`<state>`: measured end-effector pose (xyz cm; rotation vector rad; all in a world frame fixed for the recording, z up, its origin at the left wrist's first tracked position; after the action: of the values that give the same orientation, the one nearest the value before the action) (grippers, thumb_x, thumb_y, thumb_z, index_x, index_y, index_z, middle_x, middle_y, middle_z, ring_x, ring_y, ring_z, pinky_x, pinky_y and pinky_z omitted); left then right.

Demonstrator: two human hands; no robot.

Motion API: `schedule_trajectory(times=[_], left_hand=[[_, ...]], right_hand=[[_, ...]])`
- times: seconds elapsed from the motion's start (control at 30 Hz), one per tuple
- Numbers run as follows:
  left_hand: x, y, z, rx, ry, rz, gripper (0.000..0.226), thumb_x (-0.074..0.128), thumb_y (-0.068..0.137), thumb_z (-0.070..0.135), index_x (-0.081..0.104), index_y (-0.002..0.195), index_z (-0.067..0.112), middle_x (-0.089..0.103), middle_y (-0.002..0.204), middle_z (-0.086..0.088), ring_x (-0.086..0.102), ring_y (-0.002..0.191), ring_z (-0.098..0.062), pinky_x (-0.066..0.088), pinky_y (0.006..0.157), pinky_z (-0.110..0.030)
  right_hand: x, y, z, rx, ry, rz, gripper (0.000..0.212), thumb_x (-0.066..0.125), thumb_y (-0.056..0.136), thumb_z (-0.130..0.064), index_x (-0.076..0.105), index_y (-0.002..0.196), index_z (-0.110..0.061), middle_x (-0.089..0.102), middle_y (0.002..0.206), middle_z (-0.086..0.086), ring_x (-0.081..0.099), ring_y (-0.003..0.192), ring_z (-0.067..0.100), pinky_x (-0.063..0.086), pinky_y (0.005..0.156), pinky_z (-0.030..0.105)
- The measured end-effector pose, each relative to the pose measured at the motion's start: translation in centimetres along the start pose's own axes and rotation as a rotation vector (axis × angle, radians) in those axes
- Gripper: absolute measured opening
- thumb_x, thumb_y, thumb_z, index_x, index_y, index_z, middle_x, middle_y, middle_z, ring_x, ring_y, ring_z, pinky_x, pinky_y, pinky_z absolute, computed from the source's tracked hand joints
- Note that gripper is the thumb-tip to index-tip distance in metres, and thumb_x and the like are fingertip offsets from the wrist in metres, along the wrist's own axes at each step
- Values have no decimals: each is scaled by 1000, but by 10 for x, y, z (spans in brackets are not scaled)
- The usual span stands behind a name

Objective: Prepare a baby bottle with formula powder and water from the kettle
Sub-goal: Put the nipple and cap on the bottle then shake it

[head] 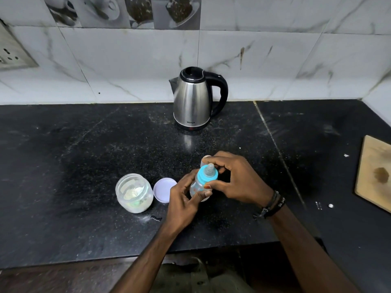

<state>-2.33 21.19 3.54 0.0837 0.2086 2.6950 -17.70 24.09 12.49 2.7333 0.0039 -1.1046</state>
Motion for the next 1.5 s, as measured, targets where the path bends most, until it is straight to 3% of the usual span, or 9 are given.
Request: schedule_trajectory(times=[0.2, 0.43, 0.5, 0.57, 0.67, 0.8, 1.0, 1.23, 1.5], left_hand=[[1, 5, 6, 8, -36, 8, 48, 77, 83, 2, 64, 128, 15, 70, 124, -10, 66, 118, -27, 52, 101, -41], [1, 3, 0, 1, -29, 17, 51, 74, 80, -15, 64, 126, 7, 70, 121, -12, 67, 115, -29, 54, 99, -42], [1, 2, 3, -4, -45, 23, 49, 76, 81, -6, 64, 126, 7, 70, 121, -11, 67, 116, -28, 54, 98, -40], [0, 2, 6, -6, -55, 29, 47, 77, 81, 2, 65, 126, 12, 71, 121, -11, 67, 115, -29, 54, 97, -40], [-2, 4, 7, 3, -28, 27, 48, 78, 82, 5, 66, 125, 21, 71, 122, -8, 67, 116, -28, 53, 99, -45], [-4, 9, 7, 14, -26, 23, 48, 78, 82, 4, 66, 125, 22, 71, 123, -9, 66, 117, -30, 51, 102, -54], [-8, 15, 8, 19, 22, 4, 46, 79, 82, 11, 65, 126, 15, 70, 120, -9, 64, 116, -32, 49, 100, -58], [-12, 20, 16, 59, 110, -41, 47, 79, 79, 14, 66, 125, 9, 70, 122, -5, 64, 116, -26, 51, 100, -43], [-11, 22, 12, 27, 122, -122, 53, 76, 84, 14, 61, 135, 8, 66, 128, -10, 64, 121, -24, 52, 103, -43]], right_hand=[[1, 1, -5, 33, -30, 68, 53, 84, 71, -35, 71, 119, -16, 60, 98, -5, 59, 87, 6, 49, 77, 23], [7, -4, -10, 48, -260, 348, 63, 84, 51, -70, 58, 75, -18, 40, 73, -30, 42, 67, -8, 33, 66, 6], [7, -2, -8, 63, -278, 314, 67, 79, 51, -76, 59, 80, -19, 46, 78, -25, 47, 74, -2, 40, 68, 13], [5, 1, -5, 103, -197, 198, 80, 74, 52, -79, 63, 106, -22, 59, 102, -19, 56, 93, 4, 48, 81, 23], [0, 4, -3, 172, 71, -3, 97, 88, 64, -47, 41, 146, -26, 60, 133, -15, 56, 119, -3, 43, 95, 14], [2, 8, 0, 167, 125, -52, 91, 83, 76, -14, 34, 151, -22, 68, 127, -8, 61, 119, 1, 50, 104, 31], [2, 7, -3, 131, 181, -14, 75, 76, 78, 0, 45, 144, -20, 69, 127, -8, 61, 121, 2, 45, 110, 36], [-3, 9, -4, 67, 148, -50, 69, 75, 78, 5, 49, 139, -15, 69, 125, -8, 59, 121, -1, 39, 105, 12], [-13, 12, -4, 43, 123, -134, 65, 69, 81, 10, 48, 137, -15, 68, 127, -5, 59, 125, 8, 43, 111, 35]])
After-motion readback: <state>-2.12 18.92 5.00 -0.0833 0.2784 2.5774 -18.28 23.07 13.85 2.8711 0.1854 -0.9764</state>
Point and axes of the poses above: each hand's wrist, its own y-axis towards the middle knuckle, its own x-axis out of the palm, z = x × y, the point moved 4 cm from there along y, towards the middle knuckle
